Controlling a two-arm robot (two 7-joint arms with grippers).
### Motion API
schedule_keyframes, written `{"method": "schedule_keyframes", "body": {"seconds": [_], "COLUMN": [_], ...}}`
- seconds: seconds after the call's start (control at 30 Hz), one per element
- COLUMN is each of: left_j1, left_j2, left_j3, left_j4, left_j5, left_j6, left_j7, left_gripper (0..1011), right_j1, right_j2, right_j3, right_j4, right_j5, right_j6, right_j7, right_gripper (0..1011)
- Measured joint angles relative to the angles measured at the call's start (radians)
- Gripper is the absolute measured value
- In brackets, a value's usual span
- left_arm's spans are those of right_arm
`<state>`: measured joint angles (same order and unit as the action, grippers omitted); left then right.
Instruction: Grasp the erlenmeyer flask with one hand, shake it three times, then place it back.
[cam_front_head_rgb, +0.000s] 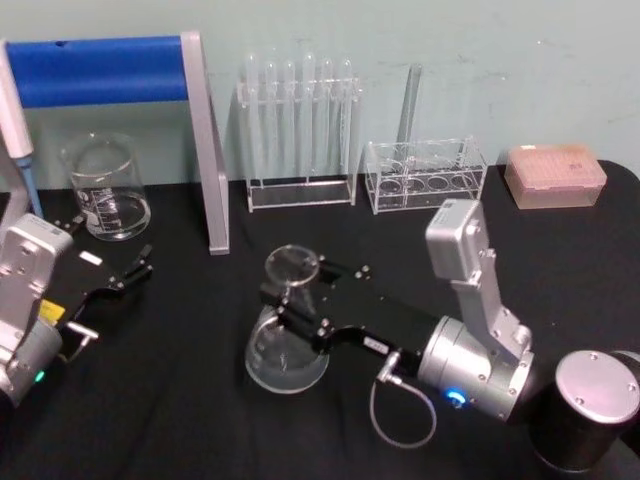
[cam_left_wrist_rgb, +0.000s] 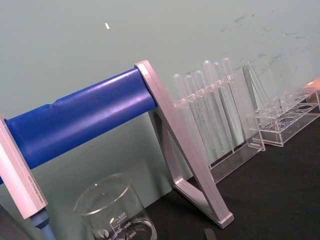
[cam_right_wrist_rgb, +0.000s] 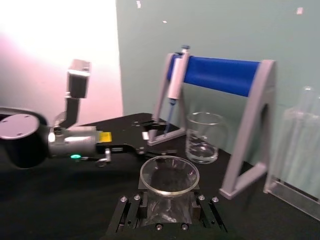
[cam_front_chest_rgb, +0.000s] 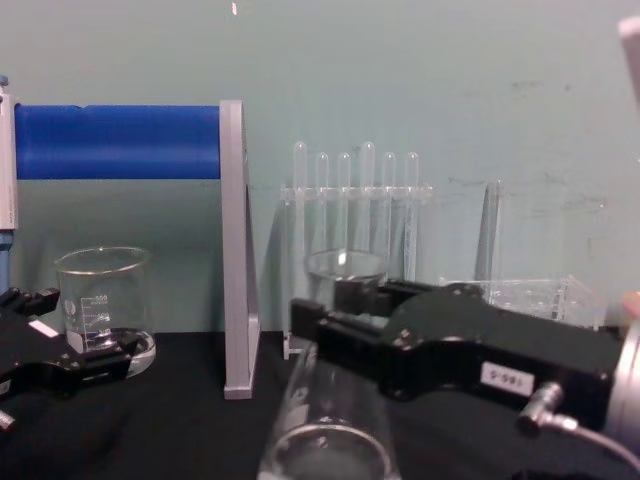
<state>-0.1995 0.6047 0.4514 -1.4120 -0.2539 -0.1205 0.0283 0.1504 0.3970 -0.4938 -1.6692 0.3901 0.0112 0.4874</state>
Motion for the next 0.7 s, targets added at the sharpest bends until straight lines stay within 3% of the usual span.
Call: {"method": "schedule_keyframes", "body": {"seconds": [0.33, 0.43, 0.7], "left_j1": [0.0, 0.0, 0.0], "left_j2": [0.0, 0.0, 0.0], "left_j3": [0.0, 0.0, 0.0], "left_j4": [0.0, 0.0, 0.0], "left_j5": [0.0, 0.0, 0.0], "left_j6": [0.0, 0.0, 0.0], "left_j7": [0.0, 0.0, 0.0], "left_gripper": [1000, 1001, 1001], "right_j1": [0.005, 0.005, 0.004], "right_j2": [0.005, 0.006, -0.003], "right_j3": [-0.031, -0.016, 0.063], "right_j4": [-0.008, -0.001, 0.04], "right_j5": [-0.002, -0.005, -0.027], "right_j6": [0.0, -0.005, -0.023], "right_j7": [0.016, -0.007, -0.103], "right_gripper": [456, 456, 456]}}
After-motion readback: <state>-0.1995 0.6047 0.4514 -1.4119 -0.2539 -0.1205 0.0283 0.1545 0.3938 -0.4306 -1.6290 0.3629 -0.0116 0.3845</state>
